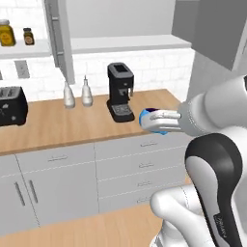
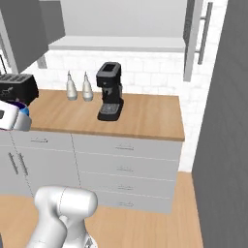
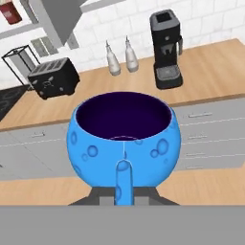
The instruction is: Gather all objects into one cabinet and sort the glasses and bowls to opposite sides.
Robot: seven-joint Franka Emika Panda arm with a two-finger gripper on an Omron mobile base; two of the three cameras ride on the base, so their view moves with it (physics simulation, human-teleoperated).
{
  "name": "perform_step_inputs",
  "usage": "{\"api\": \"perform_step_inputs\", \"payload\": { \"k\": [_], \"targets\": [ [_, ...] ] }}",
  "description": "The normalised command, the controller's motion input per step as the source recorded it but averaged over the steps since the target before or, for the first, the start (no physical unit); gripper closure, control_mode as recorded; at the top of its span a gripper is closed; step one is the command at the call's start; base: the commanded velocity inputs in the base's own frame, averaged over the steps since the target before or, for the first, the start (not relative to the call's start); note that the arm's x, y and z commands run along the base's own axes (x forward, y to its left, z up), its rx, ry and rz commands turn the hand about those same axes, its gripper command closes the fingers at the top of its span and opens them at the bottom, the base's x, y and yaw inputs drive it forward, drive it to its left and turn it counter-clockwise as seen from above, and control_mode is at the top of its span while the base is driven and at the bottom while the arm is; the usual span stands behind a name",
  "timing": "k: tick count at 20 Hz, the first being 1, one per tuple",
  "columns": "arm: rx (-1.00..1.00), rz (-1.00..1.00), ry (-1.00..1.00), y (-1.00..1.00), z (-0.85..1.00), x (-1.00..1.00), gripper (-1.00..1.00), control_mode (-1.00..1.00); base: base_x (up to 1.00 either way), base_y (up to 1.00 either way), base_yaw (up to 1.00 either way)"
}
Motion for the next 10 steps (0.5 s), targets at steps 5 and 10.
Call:
{"api": "perform_step_inputs", "payload": {
  "k": [5, 10],
  "targets": [
    [0.0, 0.0, 0.0, 0.0, 0.0, 0.0, 1.0, 1.0, -0.17, 1.0, -0.06],
    [0.0, 0.0, 0.0, 0.0, 0.0, 0.0, 1.0, 1.0, -0.27, 1.0, -0.06]
  ]
}}
